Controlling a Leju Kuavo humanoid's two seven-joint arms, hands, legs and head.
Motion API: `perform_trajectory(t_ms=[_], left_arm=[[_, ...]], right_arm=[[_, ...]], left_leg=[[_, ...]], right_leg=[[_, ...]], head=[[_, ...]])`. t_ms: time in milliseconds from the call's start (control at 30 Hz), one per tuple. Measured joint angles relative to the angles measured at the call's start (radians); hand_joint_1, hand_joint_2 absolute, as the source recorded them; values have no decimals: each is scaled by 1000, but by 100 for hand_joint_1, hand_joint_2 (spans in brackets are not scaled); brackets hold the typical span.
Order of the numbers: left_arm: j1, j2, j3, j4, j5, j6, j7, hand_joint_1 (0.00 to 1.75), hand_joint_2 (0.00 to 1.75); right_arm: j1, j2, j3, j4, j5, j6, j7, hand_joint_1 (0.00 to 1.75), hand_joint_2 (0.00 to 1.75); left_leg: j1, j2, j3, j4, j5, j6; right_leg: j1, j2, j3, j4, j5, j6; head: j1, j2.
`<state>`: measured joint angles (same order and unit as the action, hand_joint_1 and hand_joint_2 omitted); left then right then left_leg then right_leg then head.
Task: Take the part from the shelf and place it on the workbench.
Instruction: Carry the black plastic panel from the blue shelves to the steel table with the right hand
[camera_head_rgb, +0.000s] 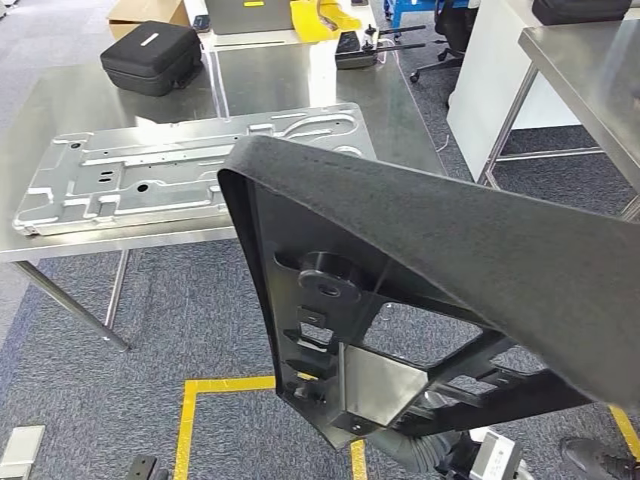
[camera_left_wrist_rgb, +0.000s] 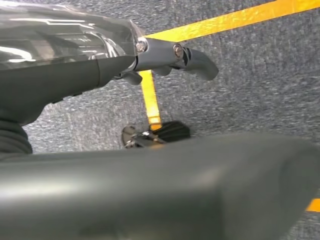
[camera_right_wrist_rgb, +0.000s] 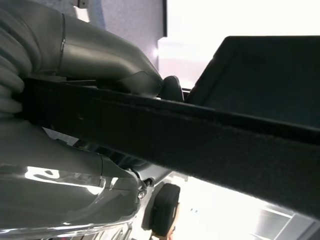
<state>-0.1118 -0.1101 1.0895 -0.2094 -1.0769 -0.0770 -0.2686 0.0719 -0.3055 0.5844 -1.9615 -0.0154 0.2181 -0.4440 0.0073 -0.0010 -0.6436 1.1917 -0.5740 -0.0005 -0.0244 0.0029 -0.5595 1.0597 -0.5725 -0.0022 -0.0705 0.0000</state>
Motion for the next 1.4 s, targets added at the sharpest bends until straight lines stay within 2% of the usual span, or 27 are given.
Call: perform_trajectory(t_ms=[33, 67, 133, 233, 267, 333, 367, 400, 433, 500, 533, 567, 600, 733, 800, 867, 900, 933, 967, 1000, 1067, 1100, 1167, 1267, 1300, 1367, 1400], left_arm=[[0, 0, 0, 0, 0, 0, 0, 0, 0], [0, 0, 0, 0, 1, 0, 0, 0, 0], [-1, 0, 0, 0, 2, 0, 0, 0, 0], [2, -1, 0, 0, 4, 0, 1, 0, 0], [3, -1, 0, 0, 4, 1, 1, 0, 0], [4, -2, 0, 0, 6, 2, 2, 0, 0], [4, -2, 0, 0, 6, 2, 2, 0, 0], [5, -2, 0, 0, 6, 1, 3, 0, 0], [6, -2, 0, 0, 6, 1, 4, 0, 0], [7, -2, 0, 0, 8, 1, 6, 0, 0], [7, -2, 0, 0, 9, 1, 6, 0, 0], [7, -2, 1, 0, 10, 1, 7, 0, 0], [7, -2, 1, 0, 11, 1, 7, 0, 0], [6, -3, 1, 0, 12, 1, 8, 0, 0], [5, -4, 1, 0, 12, 1, 8, 0, 0], [7, -5, 1, 0, 13, 1, 8, 0, 0], [9, -5, 1, 0, 13, 1, 8, 0, 0], [10, -5, 1, 0, 13, 1, 8, 0, 0], [11, -5, 1, 0, 14, 1, 8, 0, 0], [11, -5, 1, 0, 14, 1, 8, 0, 0], [11, -5, 1, 0, 14, 1, 8, 0, 0], [10, -5, 1, 0, 14, 1, 8, 0, 0], [10, -5, 1, 0, 14, 1, 8, 0, 0], [11, -6, 1, 0, 14, 2, 8, 0, 0], [11, -6, 1, 0, 14, 2, 8, 0, 0], [10, -7, 1, 0, 14, 2, 8, 0, 0], [10, -8, 1, 0, 14, 1, 8, 0, 0]], right_arm=[[-1, 0, 0, 0, 2, 0, 1, 175, 175], [-2, 0, 0, -1, 3, -1, 1, 175, 175], [-3, 0, 0, -1, 7, -6, 3, 175, 175], [-3, -4, 0, -2, 18, -16, 9, 175, 175], [-3, -7, 0, -3, 21, -18, 11, 175, 175], [-2, -12, 0, -3, 23, -18, 13, 175, 175], [-1, -14, 0, -3, 25, -19, 15, 175, 175], [0, -16, 0, -3, 27, -20, 17, 175, 175], [0, -18, 0, -3, 30, -23, 19, 175, 175], [-1, -26, 0, -4, 32, -29, 21, 175, 175], [-1, -33, -2, -5, 28, -31, 21, 175, 175], [-1, -42, -5, -8, 22, -32, 22, 175, 175], [-1, -52, -9, -11, 14, -32, 22, 175, 175], [1, -75, -29, -26, -2, -28, 30, 175, 175], [1, -79, -32, -30, -2, -25, 34, 175, 175], [6, -83, -35, -33, 0, -22, 37, 175, 175], [10, -85, -36, -33, 1, -21, 38, 175, 175], [13, -86, -38, -34, 2, -20, 38, 175, 175], [16, -88, -41, -36, 3, -20, 39, 175, 175], [18, -89, -43, -38, 4, -20, 39, 175, 175], [20, -91, -48, -44, 4, -20, 39, 175, 175], [22, -91, -51, -47, 4, -20, 39, 175, 175], [26, -92, -53, -51, 5, -20, 39, 175, 175], [29, -95, -56, -60, 5, -20, 39, 175, 175], [30, -96, -57, -61, 5, -20, 38, 175, 175], [33, -98, -57, -62, 5, -20, 39, 175, 175], [36, -99, -57, -62, 5, -20, 39, 175, 175]], left_leg=[[-3, -1, 22, -54, 29, 6], [-6, -1, 37, -90, 43, 13], [-12, -2, 44, -113, 35, 22], [-6, 0, 55, -136, 29, 29], [-2, 1, 61, -142, 29, 31], [-1, 2, 67, -145, 27, 36], [-1, 3, 69, -145, 25, 38], [-1, 3, 72, -145, 22, 38], [0, 2, 76, -144, 19, 36], [2, 2, 88, -143, 10, 30], [1, 1, 92, -141, 5, 25], [-1, 1, 94, -139, 0, 21], [-3, 1, 94, -138, -2, 17], [-3, 1, 93, -127, -16, 6], [0, 1, 59, -51, -58, -4], [2, 1, -9, 77, -107, -10], [2, 1, -36, 120, -113, -11], [2, 1, -47, 129, -100, -10], [2, 1, -39, 99, -69, -6], [0, 0, -17, 39, -25, 0], [-6, -1, 29, -70, 29, 14], [-10, -1, 42, -101, 35, 21], [-15, -2, 49, -119, 26, 28], [-5, 0, 67, -149, 30, 35], [-2, 2, 75, -157, 32, 38], [-2, 3, 82, -160, 29, 42], [-2, 3, 84, -160, 27, 42]], right_leg=[[1, 1, 5, 0, -4, 3], [1, 1, 8, -1, -7, 6], [1, 1, 4, -1, -8, 16], [2, -1, -1, 15, -25, 32], [3, -2, -14, 47, -44, 35], [3, -1, -73, 162, -97, 39], [3, -1, -106, 219, -114, 41], [3, -1, -128, 253, -115, 43], [3, -2, -133, 249, -95, 44], [2, -3, -92, 142, -17, 46], [2, -4, -66, 81, 13, 46], [3, -3, -47, 37, 28, 42], [4, -3, -40, 16, 29, 37], [1, 0, -34, 7, 20, 15], [-2, -2, -28, 5, 17, 7], [-2, -4, -25, 5, 13, 2], [-1, -3, -23, 5, 11, 1], [-1, -2, -20, 5, 8, 1], [0, -1, -15, 5, 5, 1], [0, 0, -9, 5, 1, 1], [1, 1, 0, 4, -6, 6], [1, 1, 1, 3, -8, 10], [0, 1, 0, 0, -9, 21], [1, 0, -2, 21, -30, 35], [2, 0, -19, 60, -53, 37], [3, 0, -81, 178, -105, 40], [2, 0, -111, 227, -116, 42]], head=[[0, 0], [0, 0], [0, 0], [0, 0], [0, 0], [0, 0], [0, 0], [0, 0], [0, 0], [0, 0], [0, 0], [0, 0], [0, 0], [0, 0], [-1, 0], [-1, 0], [-1, 0], [-1, 0], [-1, 0], [-1, 0], [-1, 0], [-1, 0], [0, 0], [0, 0], [0, 0], [0, 0], [0, 0]])
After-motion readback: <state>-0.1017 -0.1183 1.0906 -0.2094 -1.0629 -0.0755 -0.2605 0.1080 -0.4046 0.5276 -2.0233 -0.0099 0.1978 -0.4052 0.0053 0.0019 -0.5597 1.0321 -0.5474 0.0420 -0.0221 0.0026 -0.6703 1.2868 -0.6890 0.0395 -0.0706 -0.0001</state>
